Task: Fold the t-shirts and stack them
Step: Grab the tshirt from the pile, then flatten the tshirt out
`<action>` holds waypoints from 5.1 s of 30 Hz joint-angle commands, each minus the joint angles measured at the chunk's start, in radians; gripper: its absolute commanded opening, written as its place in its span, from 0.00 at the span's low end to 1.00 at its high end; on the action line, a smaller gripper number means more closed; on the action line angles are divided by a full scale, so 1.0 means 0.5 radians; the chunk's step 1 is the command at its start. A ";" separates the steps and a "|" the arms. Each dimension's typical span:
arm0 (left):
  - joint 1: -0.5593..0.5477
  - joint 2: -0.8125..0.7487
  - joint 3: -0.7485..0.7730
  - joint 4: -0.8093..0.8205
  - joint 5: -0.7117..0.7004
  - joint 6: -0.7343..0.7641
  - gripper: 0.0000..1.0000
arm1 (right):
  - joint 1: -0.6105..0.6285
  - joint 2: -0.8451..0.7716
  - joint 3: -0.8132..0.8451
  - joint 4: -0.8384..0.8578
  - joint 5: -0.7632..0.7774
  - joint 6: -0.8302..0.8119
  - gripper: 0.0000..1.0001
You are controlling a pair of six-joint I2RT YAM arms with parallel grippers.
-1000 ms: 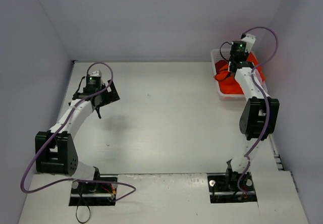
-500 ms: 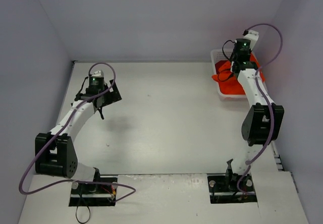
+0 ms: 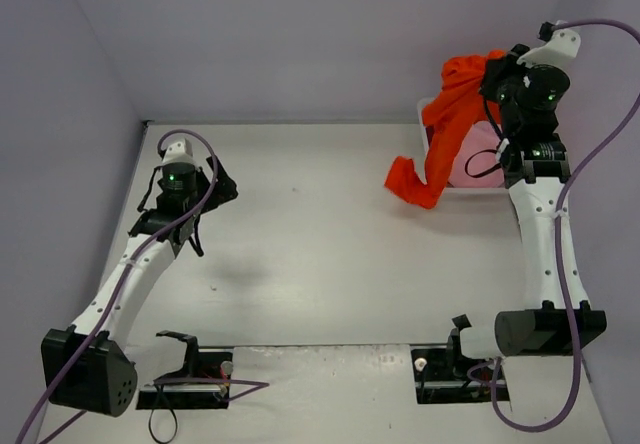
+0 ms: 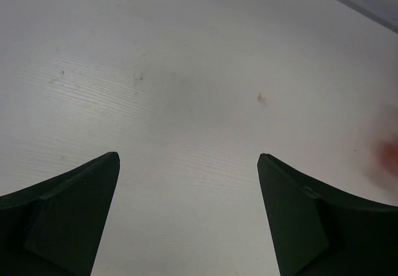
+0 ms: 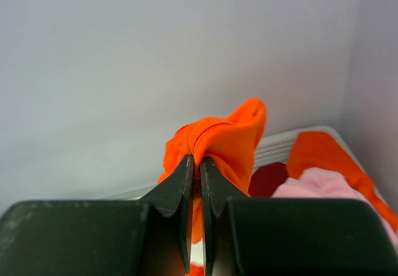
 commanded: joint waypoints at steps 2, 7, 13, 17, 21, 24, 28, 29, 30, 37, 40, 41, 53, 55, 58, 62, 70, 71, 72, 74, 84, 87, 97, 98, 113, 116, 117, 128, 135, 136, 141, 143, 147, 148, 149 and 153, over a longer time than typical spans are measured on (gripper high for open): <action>-0.078 -0.086 0.100 0.154 -0.021 -0.018 0.88 | 0.011 -0.073 -0.022 0.162 -0.372 0.143 0.00; -0.173 -0.064 0.149 0.126 -0.061 -0.015 0.88 | 0.011 -0.095 -0.053 0.174 -0.648 0.275 0.00; -0.305 0.015 0.250 0.212 -0.037 -0.037 0.88 | 0.011 -0.128 -0.191 0.330 -0.970 0.529 0.00; -0.406 0.147 0.348 0.362 -0.003 -0.027 0.88 | 0.137 -0.141 -0.203 0.374 -1.017 0.600 0.00; -0.465 0.285 0.440 0.543 0.137 -0.046 0.88 | 0.281 -0.144 -0.154 0.380 -1.060 0.622 0.00; -0.474 0.417 0.514 0.642 0.319 -0.095 0.88 | 0.382 -0.150 -0.120 0.374 -1.078 0.634 0.00; -0.508 0.537 0.578 0.739 0.414 -0.135 0.88 | 0.419 -0.162 -0.096 0.377 -1.155 0.705 0.00; -0.517 0.546 0.575 0.767 0.426 -0.138 0.88 | 0.425 -0.171 -0.096 0.374 -1.164 0.711 0.00; -0.526 0.552 0.572 0.795 0.433 -0.141 0.88 | 0.431 -0.177 -0.099 0.374 -1.186 0.717 0.00; -0.529 0.562 0.575 1.012 0.555 -0.199 0.88 | 0.453 -0.230 -0.148 0.395 -1.278 0.800 0.00; -0.544 0.565 0.578 1.104 0.598 -0.236 0.88 | 0.483 -0.227 -0.228 0.465 -1.311 0.855 0.00; -0.548 0.571 0.581 1.123 0.613 -0.239 0.88 | 0.493 -0.223 -0.252 0.478 -1.315 0.867 0.00; -0.554 0.562 0.683 1.304 0.797 -0.423 0.88 | 0.658 -0.254 -0.513 0.472 -1.201 0.739 0.00; -0.554 0.525 0.671 1.310 0.801 -0.451 0.88 | 0.655 -0.254 -0.553 0.472 -1.195 0.735 0.00; -0.554 0.470 0.615 1.359 0.819 -0.506 0.88 | 0.661 -0.245 -0.577 0.460 -1.167 0.705 0.00; -0.554 0.405 0.545 1.356 0.813 -0.533 0.88 | 0.661 -0.233 -0.617 0.450 -1.112 0.671 0.00; -0.597 0.384 0.468 1.473 0.834 -0.659 0.88 | 0.671 -0.187 -0.648 0.481 -1.078 0.674 0.00; -0.603 0.423 0.474 1.473 0.868 -0.656 0.88 | 0.671 -0.184 -0.648 0.484 -1.078 0.674 0.00; -0.606 0.445 0.492 1.470 0.886 -0.656 0.88 | 0.680 -0.171 -0.642 0.487 -1.078 0.674 0.00; -0.618 0.497 0.499 1.476 0.899 -0.668 0.88 | 0.680 -0.165 -0.633 0.484 -1.075 0.668 0.00; -0.627 0.577 0.385 1.510 0.856 -0.696 0.88 | 0.680 -0.159 -0.535 0.453 -1.023 0.631 0.00; -0.627 0.589 0.376 1.513 0.859 -0.699 0.83 | 0.683 -0.153 -0.513 0.450 -1.035 0.631 0.00; -0.627 0.592 0.333 1.550 0.859 -0.699 0.25 | 0.680 -0.150 -0.528 0.444 -1.023 0.631 0.00; -0.627 0.592 0.333 1.550 0.853 -0.699 0.18 | 0.683 -0.150 -0.528 0.444 -1.020 0.634 0.00; -0.630 0.513 0.523 1.148 0.758 -0.448 0.00 | 0.680 -0.272 -0.721 0.346 -0.931 0.567 0.00; -0.627 0.454 0.566 1.028 0.691 -0.368 0.00 | 0.683 -0.346 -0.844 0.325 -0.842 0.551 0.00; -0.627 0.445 0.578 0.967 0.672 -0.350 0.00 | 0.683 -0.358 -0.863 0.318 -0.827 0.548 0.00; -0.627 0.381 0.683 0.762 0.522 -0.178 0.00 | 0.686 -0.460 -1.053 0.141 -0.864 0.487 0.00; -0.624 0.335 0.775 0.642 0.427 -0.089 0.00 | 0.723 -0.503 -1.136 -0.007 -0.842 0.416 0.00; -0.624 0.328 0.802 0.626 0.420 -0.077 0.00 | 0.732 -0.494 -1.154 -0.016 -0.845 0.413 0.00; -0.621 0.282 0.873 0.507 0.331 0.021 0.00 | 0.833 -0.475 -1.206 -0.071 -0.784 0.370 0.00; -0.618 0.255 0.894 0.479 0.298 0.046 0.00 | 0.885 -0.475 -1.225 -0.077 -0.738 0.355 0.00; -0.606 0.221 0.925 0.448 0.285 0.083 0.00 | 0.950 -0.496 -1.256 -0.135 -0.698 0.340 0.00; -0.603 0.218 0.937 0.448 0.282 0.092 0.00 | 0.968 -0.500 -1.262 -0.145 -0.689 0.337 0.00; -0.600 0.209 0.956 0.372 0.279 0.108 0.00 | 0.974 -0.515 -1.271 -0.163 -0.677 0.331 0.00; -0.581 0.184 1.026 0.286 0.267 0.160 0.00 | 0.984 -0.573 -1.302 -0.203 -0.609 0.315 0.00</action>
